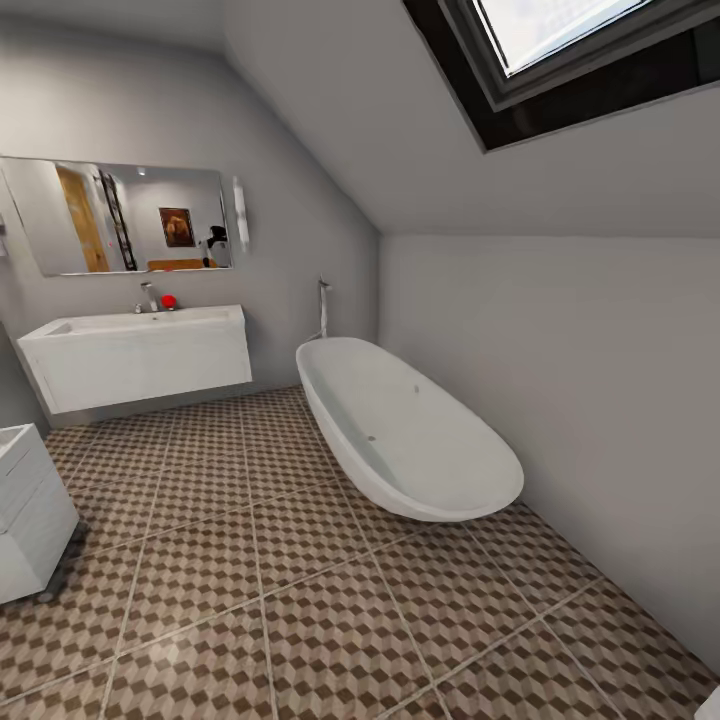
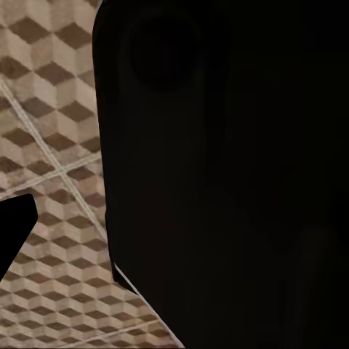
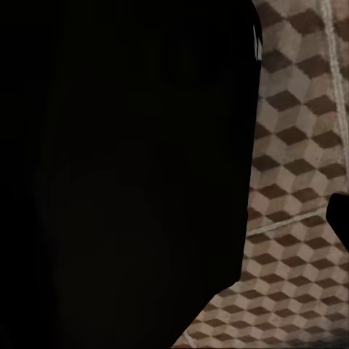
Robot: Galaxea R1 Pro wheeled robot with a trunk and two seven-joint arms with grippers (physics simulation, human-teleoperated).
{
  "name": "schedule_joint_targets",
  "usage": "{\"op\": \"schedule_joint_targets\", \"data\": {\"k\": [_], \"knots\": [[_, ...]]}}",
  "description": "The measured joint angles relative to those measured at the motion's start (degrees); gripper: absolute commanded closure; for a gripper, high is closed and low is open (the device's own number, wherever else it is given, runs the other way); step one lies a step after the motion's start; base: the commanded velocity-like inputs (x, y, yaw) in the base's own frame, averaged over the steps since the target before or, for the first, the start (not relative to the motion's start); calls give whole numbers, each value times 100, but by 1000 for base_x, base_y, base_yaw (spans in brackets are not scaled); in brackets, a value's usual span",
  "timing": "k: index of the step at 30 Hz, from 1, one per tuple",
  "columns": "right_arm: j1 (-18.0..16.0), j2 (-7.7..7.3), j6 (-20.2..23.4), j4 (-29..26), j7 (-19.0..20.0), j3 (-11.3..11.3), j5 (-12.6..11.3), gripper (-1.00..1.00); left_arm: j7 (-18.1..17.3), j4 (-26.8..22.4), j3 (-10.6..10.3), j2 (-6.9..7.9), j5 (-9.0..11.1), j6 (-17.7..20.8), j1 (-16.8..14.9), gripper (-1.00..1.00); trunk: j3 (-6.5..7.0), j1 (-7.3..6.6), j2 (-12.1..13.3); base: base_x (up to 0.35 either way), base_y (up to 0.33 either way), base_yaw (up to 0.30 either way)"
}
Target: Take the four mousetraps from the cabinet in the bathroom and place them on the bathroom floor. Make sure all four end up on the same floor surface, and ensure that at least two of them are either under or directly next to the same bathroom sink.
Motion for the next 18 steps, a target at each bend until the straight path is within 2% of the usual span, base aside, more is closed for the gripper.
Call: {"op": "schedule_joint_targets", "data": {"k": [5, 10, 18], "knots": [[-8, 4, 79, -7, 10, 21, 51, -100, -99, 4, 51, -111, 15, 116, 17, -100, 0, 0, -1, 0, 0, 0], [-8, 1, 79, -9, 2, 26, 57, -100, -97, -5, 61, -105, 21, 123, 9, -100, 0, 0, -1, 0, 0, 0], [-8, 15, 66, -11, -18, 10, 42, -100, -90, -163, 67, -96, 122, -93, 1, -100, 1, 0, -1, 0, 0, 0]]}}
